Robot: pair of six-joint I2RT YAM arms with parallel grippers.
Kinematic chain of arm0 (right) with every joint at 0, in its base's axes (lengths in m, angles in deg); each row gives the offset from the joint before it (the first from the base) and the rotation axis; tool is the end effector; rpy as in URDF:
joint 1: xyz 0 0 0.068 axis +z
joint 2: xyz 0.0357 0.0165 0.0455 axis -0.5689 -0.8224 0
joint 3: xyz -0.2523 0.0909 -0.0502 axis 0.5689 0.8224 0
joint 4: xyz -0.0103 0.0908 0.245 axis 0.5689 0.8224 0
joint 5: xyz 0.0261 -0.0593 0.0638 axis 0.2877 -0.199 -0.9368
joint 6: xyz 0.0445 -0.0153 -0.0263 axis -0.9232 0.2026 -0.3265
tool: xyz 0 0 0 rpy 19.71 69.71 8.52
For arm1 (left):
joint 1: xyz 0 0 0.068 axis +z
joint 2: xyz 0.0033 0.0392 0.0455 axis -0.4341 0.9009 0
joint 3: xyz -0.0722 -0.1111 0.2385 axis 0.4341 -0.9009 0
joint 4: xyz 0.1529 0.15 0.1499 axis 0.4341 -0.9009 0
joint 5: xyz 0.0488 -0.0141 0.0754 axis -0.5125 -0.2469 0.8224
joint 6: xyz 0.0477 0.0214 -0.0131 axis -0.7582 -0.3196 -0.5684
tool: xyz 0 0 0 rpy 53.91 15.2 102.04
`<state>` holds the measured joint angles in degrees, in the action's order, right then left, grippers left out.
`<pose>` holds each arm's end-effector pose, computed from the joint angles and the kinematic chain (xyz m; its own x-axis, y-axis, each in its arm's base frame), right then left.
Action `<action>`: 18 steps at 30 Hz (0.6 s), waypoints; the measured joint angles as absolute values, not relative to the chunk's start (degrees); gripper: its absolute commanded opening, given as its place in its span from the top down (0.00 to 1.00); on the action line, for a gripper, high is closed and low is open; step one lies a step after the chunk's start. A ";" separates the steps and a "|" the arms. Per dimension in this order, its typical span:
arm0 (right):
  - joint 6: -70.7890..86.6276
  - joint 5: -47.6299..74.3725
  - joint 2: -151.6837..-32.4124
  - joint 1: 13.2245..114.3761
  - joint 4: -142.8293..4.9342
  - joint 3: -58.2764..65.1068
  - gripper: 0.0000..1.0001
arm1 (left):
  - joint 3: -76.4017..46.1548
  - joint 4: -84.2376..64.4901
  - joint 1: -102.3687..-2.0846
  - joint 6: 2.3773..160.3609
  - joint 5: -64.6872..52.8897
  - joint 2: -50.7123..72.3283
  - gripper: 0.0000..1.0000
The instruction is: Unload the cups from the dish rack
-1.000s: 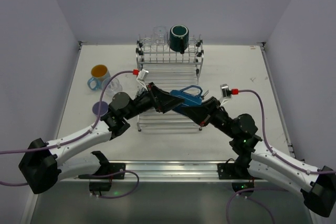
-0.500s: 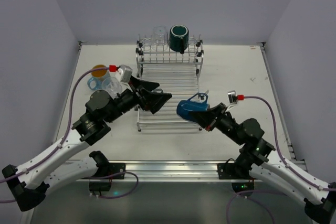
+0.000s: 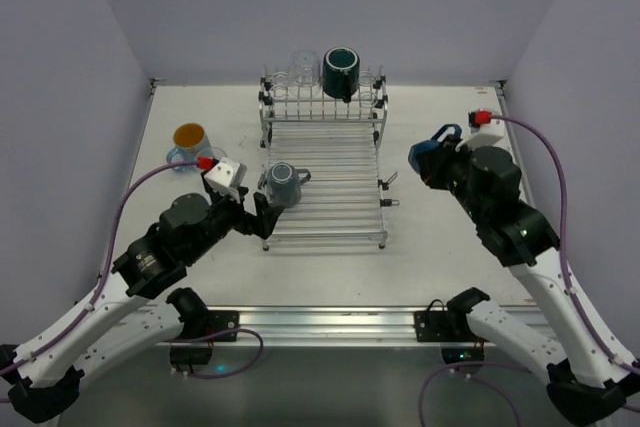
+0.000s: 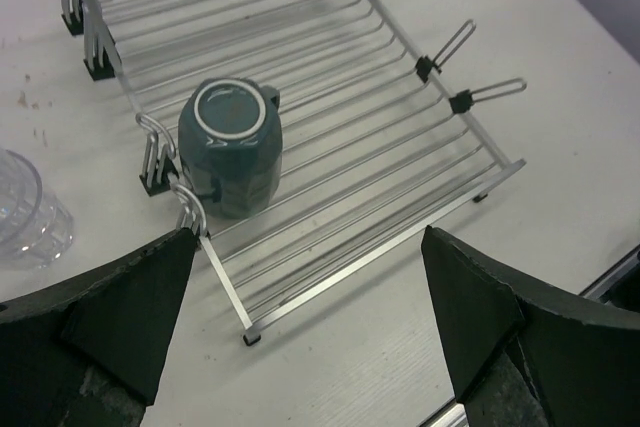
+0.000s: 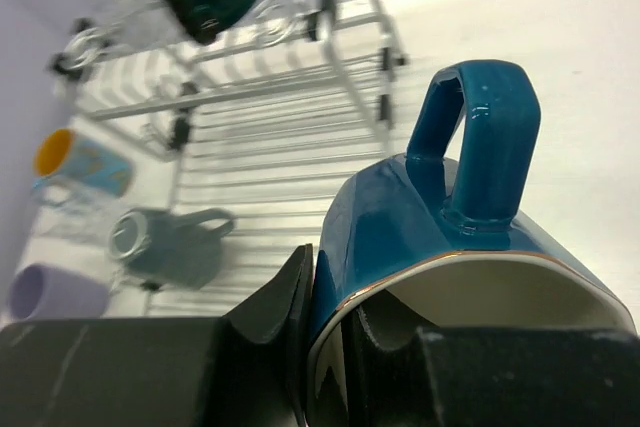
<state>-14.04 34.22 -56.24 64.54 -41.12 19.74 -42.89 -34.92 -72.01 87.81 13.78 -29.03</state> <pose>0.1451 0.0739 0.3918 -0.3299 0.3509 -0.8764 -0.1529 0.8962 0.4165 0.1044 -0.0989 0.3375 -0.3384 -0.0850 -0.9372 0.4953 0.8307 -0.2542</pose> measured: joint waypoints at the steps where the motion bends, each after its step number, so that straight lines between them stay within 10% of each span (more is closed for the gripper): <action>1: -12.99 33.94 -59.00 61.83 -39.87 17.53 1.00 | -43.90 -35.57 -72.01 87.61 14.15 -29.29 0.00; 18: -1.93 26.90 -117.53 44.89 -29.62 -15.36 1.00 | -45.95 -36.45 -71.81 85.17 11.47 -28.72 0.00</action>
